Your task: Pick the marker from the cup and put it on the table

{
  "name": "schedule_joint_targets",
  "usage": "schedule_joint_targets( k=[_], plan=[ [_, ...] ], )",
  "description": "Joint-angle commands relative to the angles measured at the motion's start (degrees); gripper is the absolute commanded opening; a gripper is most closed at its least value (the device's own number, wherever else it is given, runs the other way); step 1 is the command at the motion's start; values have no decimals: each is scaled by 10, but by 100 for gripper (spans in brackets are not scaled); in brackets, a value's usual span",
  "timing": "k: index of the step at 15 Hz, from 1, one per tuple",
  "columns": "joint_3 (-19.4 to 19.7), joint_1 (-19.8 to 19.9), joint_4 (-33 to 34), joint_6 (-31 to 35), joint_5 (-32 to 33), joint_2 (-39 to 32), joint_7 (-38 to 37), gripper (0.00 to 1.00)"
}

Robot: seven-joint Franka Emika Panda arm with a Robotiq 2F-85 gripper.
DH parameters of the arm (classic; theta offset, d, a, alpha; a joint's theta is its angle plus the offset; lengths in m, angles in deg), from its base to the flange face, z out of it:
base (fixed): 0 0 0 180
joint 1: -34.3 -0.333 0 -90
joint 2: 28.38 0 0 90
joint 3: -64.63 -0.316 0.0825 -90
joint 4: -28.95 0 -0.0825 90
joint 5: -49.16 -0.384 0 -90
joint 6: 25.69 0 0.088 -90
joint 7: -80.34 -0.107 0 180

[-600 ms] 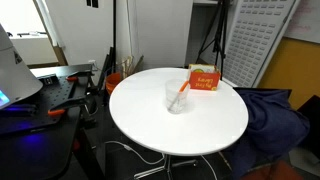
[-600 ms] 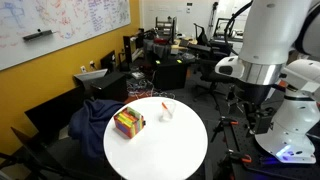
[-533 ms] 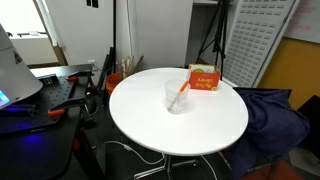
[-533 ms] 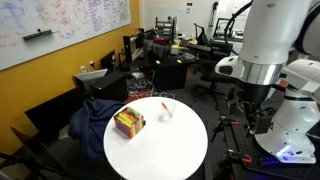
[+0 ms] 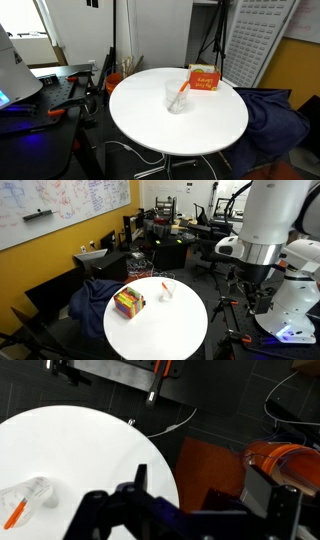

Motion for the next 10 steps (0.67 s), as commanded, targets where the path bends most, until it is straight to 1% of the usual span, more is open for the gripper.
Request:
schedule_joint_targets(
  k=[1,5,8,10],
  plan=[
    [1,-1,1,-2,1,0,-1,100],
    [1,0,1,-1,3,0,-2,100],
    [-7,12,-7,22,19,8,-23,100],
    [-14,25,-11,42,43,14,-44,100]
  ],
)
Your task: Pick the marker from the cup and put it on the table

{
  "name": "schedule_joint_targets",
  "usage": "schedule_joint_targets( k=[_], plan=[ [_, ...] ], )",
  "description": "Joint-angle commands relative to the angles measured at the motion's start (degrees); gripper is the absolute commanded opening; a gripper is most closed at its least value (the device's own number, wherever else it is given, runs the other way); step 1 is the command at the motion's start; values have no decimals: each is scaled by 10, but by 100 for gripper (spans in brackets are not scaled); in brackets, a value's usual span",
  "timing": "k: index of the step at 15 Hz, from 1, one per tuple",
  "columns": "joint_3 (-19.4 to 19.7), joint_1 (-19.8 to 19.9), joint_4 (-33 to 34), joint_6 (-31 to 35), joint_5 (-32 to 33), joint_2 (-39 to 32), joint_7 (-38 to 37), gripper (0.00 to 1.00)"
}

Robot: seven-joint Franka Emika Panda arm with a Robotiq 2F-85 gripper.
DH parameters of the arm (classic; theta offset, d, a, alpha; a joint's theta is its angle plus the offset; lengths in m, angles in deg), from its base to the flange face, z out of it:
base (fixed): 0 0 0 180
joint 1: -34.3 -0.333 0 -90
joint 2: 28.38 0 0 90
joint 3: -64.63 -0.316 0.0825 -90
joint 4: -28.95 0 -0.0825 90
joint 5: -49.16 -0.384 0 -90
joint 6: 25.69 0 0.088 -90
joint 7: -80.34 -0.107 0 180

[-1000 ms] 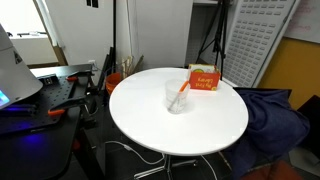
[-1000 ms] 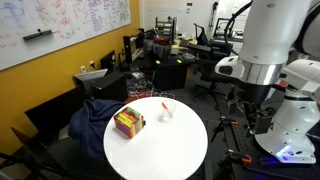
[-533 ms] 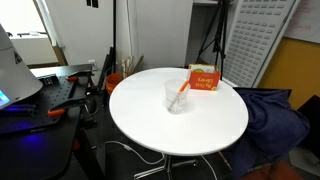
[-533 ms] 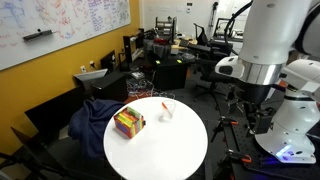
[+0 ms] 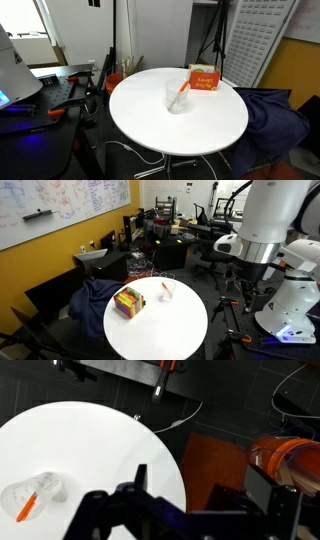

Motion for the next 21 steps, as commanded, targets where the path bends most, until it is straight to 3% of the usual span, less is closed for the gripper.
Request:
schedule_joint_targets(
  k=[1,12,21],
  plan=[
    [-13,23,-12,39,37,14,-43,100],
    [-7,97,-56,132,136,75,-136,100],
    [28,182,-51,181,160,98,-140,100]
  ],
)
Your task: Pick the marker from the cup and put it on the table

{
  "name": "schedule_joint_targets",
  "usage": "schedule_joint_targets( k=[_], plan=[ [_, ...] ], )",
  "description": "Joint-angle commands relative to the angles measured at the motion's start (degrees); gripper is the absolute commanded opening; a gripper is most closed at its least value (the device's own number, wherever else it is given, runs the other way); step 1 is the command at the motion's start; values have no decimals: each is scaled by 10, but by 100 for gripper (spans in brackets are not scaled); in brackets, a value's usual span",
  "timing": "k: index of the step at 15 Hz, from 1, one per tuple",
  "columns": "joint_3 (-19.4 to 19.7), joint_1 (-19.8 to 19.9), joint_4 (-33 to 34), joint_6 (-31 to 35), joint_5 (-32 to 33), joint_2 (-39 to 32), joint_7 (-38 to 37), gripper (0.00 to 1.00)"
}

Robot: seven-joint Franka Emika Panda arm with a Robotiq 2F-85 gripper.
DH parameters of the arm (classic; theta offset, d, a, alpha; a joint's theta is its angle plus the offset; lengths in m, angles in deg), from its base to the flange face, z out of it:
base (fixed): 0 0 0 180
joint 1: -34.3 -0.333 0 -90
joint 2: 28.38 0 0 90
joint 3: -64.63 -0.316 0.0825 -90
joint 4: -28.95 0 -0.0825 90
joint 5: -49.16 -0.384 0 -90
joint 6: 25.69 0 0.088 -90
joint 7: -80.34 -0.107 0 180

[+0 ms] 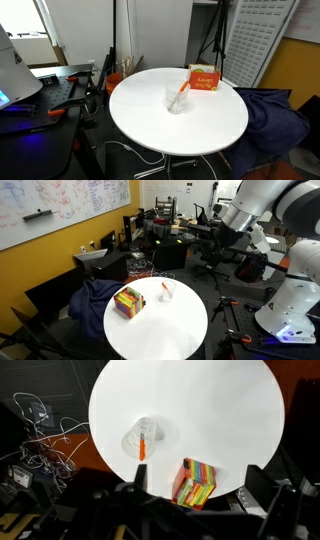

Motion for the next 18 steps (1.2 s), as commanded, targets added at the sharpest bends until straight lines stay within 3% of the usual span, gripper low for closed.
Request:
schedule_joint_targets(
  k=[1,9,18],
  plan=[
    [18,31,-5,28,14,11,-6,100],
    [73,103,0,84,72,-14,38,100],
    [119,122,-2,191,117,-93,134,100]
  ],
)
